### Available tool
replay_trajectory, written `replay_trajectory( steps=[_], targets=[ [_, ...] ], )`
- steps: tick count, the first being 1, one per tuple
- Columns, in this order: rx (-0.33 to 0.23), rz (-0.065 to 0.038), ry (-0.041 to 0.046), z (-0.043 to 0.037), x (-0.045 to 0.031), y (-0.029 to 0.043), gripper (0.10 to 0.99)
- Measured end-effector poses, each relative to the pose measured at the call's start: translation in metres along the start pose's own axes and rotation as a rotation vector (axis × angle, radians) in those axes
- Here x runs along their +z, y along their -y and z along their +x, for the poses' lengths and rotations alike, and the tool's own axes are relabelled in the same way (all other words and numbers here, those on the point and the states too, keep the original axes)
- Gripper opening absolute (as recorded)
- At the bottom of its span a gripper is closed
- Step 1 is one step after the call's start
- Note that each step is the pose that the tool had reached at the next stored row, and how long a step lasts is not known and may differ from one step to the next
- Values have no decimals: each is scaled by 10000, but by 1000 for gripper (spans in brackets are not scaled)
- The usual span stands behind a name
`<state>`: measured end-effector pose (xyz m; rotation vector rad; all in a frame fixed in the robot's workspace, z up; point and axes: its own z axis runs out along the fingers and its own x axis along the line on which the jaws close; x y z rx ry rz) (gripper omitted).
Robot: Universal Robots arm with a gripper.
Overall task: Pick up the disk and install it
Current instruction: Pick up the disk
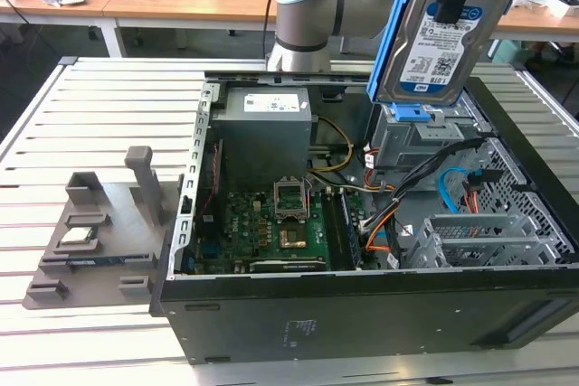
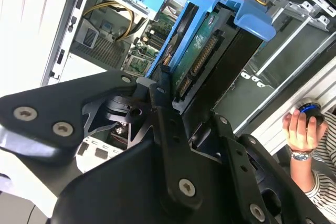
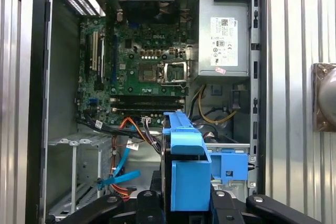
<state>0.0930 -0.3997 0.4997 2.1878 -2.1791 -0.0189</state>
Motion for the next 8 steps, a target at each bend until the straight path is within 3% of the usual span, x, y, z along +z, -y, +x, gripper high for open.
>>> replay_trajectory(
  steps=[8],
  targets=[
    [0,0,0,74,3,0,361]
  ],
)
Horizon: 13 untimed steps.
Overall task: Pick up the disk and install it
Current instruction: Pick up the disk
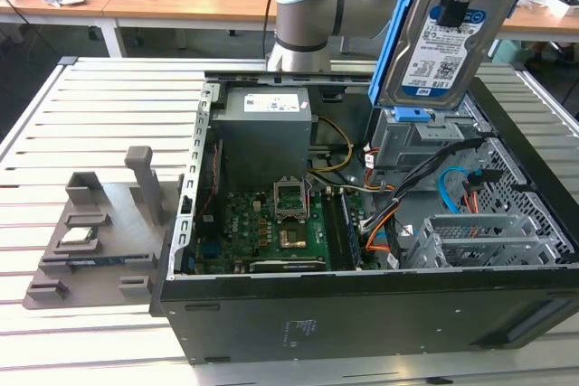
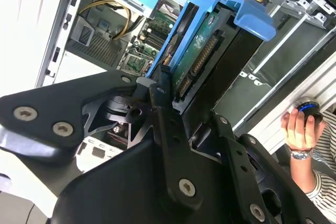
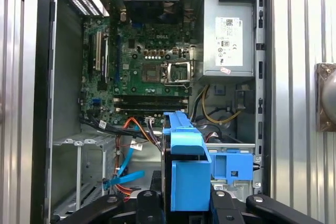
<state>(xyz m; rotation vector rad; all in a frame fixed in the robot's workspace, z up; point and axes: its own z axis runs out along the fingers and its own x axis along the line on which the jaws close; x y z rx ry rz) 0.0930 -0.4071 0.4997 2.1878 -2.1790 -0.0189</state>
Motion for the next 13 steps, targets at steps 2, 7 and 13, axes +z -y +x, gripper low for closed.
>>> replay_trajectory(
  steps=[2,7,13],
  targets=[
    [1,0,1,19,1,0,361],
    [0,0,2,63,3,0,361],
    [0,0,0,87,3,0,361]
  ],
)
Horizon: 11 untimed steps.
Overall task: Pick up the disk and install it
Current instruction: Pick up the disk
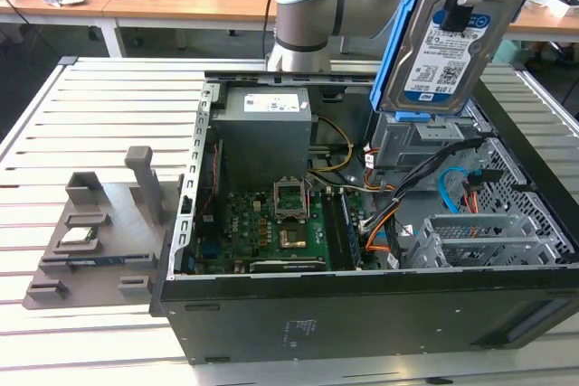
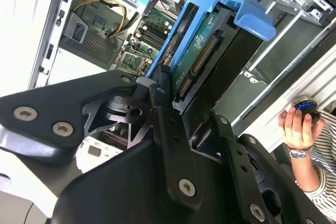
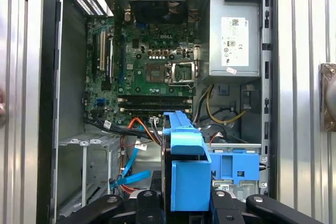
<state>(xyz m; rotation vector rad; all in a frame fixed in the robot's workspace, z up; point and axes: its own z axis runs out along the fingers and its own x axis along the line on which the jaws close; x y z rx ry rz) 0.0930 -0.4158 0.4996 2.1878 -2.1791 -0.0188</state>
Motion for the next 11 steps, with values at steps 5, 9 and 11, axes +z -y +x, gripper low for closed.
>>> replay_trajectory(
  steps=[5,9,11],
  targets=[
    [0,0,0,43,2,0,361],
    [0,0,0,97,4,0,361],
    [0,0,0,132,6,0,361]
  ],
)
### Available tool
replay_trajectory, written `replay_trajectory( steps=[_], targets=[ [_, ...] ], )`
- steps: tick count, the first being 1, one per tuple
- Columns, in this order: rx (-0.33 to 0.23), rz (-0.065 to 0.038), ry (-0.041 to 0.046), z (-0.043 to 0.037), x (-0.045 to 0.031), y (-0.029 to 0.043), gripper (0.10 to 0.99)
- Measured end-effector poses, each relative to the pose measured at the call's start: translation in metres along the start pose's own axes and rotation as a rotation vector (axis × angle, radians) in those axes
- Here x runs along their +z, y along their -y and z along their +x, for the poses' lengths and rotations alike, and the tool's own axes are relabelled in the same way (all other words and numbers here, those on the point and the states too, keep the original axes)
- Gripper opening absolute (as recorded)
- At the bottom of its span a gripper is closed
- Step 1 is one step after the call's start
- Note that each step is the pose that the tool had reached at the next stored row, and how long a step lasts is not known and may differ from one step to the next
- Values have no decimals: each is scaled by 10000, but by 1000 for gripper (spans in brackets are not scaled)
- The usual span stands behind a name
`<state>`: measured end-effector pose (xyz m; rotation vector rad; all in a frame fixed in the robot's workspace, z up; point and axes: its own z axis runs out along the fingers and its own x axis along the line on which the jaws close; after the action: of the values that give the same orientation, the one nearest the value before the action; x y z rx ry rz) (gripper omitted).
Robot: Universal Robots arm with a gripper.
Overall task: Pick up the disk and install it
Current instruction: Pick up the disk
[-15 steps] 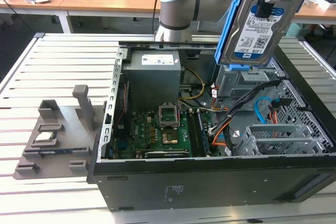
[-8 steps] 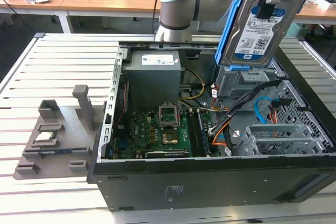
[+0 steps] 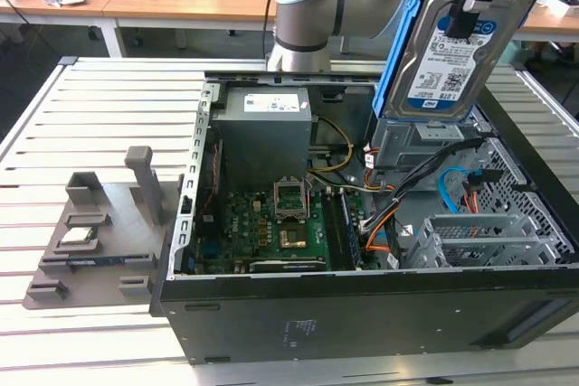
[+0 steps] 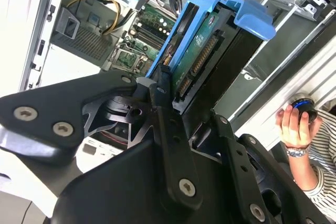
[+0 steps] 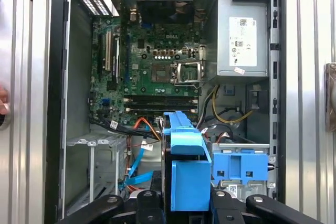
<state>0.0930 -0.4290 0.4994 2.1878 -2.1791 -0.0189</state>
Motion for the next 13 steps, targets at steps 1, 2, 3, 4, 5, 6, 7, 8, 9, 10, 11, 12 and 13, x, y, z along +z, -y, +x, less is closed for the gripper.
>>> replay_trajectory(
  steps=[1,2,3,4,5,6,7,8,9,10,11,12,13],
  targets=[
    [1,0,1,10,1,0,361],
    [0,0,0,24,1,0,361],
    [0,0,0,42,2,0,361],
    [0,0,0,65,3,0,361],
    [0,0,0,81,4,0,361],
    [0,0,-1,91,4,0,361],
    [0,0,0,100,5,0,361],
    [0,0,0,122,6,0,361],
    [0,0,0,138,7,0,361],
    [0,0,0,156,8,0,361],
    [0,0,0,181,9,0,361],
    [0,0,0,196,9,0,361],
    [0,0,0,218,10,-1,361]
  ],
)
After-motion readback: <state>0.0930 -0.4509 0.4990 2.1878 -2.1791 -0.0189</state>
